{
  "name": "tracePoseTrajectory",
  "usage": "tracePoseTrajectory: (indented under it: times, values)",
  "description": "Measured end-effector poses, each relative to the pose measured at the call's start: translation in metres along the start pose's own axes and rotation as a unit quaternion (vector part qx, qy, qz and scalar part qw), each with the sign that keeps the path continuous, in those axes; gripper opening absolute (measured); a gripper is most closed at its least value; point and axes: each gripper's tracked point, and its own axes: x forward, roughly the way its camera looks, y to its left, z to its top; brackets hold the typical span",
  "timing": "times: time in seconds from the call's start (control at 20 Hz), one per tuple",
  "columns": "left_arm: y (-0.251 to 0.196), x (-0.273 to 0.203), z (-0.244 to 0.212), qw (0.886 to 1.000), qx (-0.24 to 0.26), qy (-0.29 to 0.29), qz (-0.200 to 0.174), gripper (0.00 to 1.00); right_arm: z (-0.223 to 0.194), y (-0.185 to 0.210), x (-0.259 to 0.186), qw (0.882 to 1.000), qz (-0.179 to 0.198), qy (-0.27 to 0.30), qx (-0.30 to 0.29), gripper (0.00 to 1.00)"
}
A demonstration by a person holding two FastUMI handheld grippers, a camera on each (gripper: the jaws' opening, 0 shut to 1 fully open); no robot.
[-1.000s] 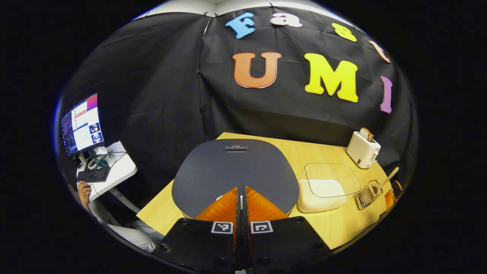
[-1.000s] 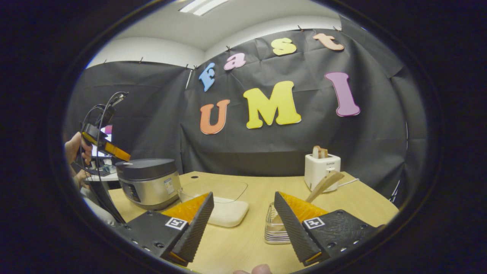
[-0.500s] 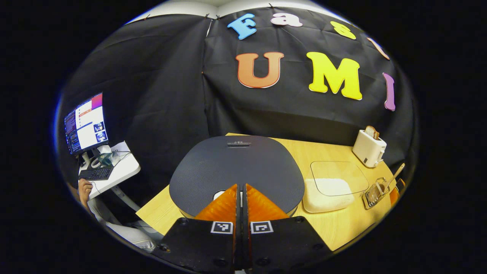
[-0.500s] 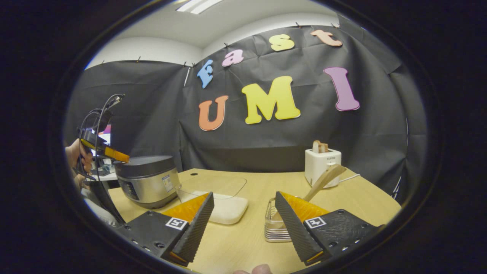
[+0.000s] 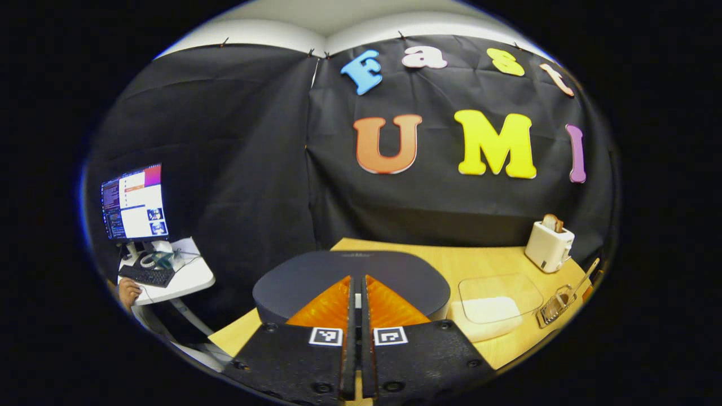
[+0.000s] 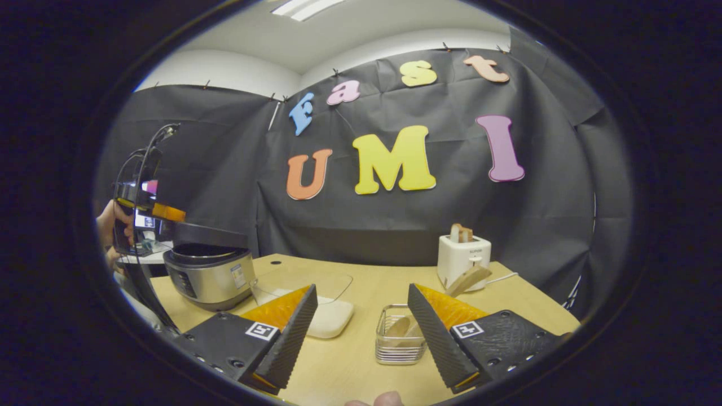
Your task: Close the left gripper, press the button to open the rice cooker; take a wooden spoon from the chopstick holder with the right hand, scoop a spoonful of rice and pour it into the rice cooker, then put the wooden spoon back into the chopstick holder.
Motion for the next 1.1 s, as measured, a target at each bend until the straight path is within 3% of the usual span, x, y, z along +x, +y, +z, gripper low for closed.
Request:
tracePoseTrajectory:
  times: [0.05, 0.1, 0.15, 0.3, 0.35, 0.4, 0.55, 0.6, 0.8, 0.9, 1.0, 1.05, 1.1]
  values:
    - [-0.004, 0.004, 0.013, 1.0, -0.003, -0.017, -0.009, 0.15, 0.003, 0.0, -0.002, 1.0, -0.001, -0.002, -0.001, 0.96]
    - [-0.008, 0.008, 0.027, 0.999, -0.003, -0.034, -0.014, 0.32, 0.007, -0.001, -0.005, 1.0, -0.004, -0.006, -0.003, 0.92]
    - [-0.01, 0.011, 0.039, 0.999, 0.002, -0.051, -0.017, 0.37, 0.011, -0.004, -0.009, 1.0, -0.008, -0.008, -0.005, 0.96]
    - [-0.006, 0.028, 0.082, 0.993, 0.039, -0.11, 0.008, 0.95, 0.016, -0.008, -0.015, 1.0, -0.013, -0.011, -0.003, 0.92]
    - [-0.005, 0.03, 0.097, 0.99, 0.046, -0.131, 0.016, 0.94, 0.019, -0.009, -0.018, 1.0, -0.015, -0.013, -0.001, 0.96]
    - [-0.006, 0.031, 0.111, 0.988, 0.046, -0.147, 0.019, 0.99, 0.021, -0.012, -0.02, 1.0, -0.02, -0.015, 0.0, 0.96]
    - [-0.005, 0.028, 0.123, 0.987, 0.025, -0.157, 0.022, 0.99, 0.026, -0.019, -0.026, 0.999, -0.036, -0.019, -0.008, 0.96]
    - [-0.005, 0.024, 0.123, 0.987, 0.017, -0.157, 0.019, 0.95, 0.028, -0.019, -0.027, 0.999, -0.039, -0.02, -0.007, 0.92]
    - [-0.002, 0.003, 0.1, 0.992, 0.015, -0.125, 0.015, 1.0, 0.028, -0.021, -0.028, 0.999, -0.048, -0.015, -0.012, 0.96]
    - [-0.007, -0.011, 0.088, 0.994, 0.011, -0.113, 0.005, 0.99, 0.027, -0.021, -0.027, 0.999, -0.049, -0.01, -0.009, 0.92]
    - [-0.008, -0.026, 0.078, 0.994, 0.011, -0.111, 0.002, 0.99, 0.026, -0.023, -0.028, 0.999, -0.051, -0.003, -0.009, 0.96]
    - [-0.011, -0.032, 0.073, 0.994, 0.01, -0.11, 0.0, 0.95, 0.026, -0.027, -0.029, 0.999, -0.053, -0.001, -0.011, 0.92]
    - [-0.013, -0.038, 0.068, 0.994, 0.01, -0.108, -0.003, 0.99, 0.026, -0.03, -0.03, 0.998, -0.057, -0.001, -0.014, 0.96]
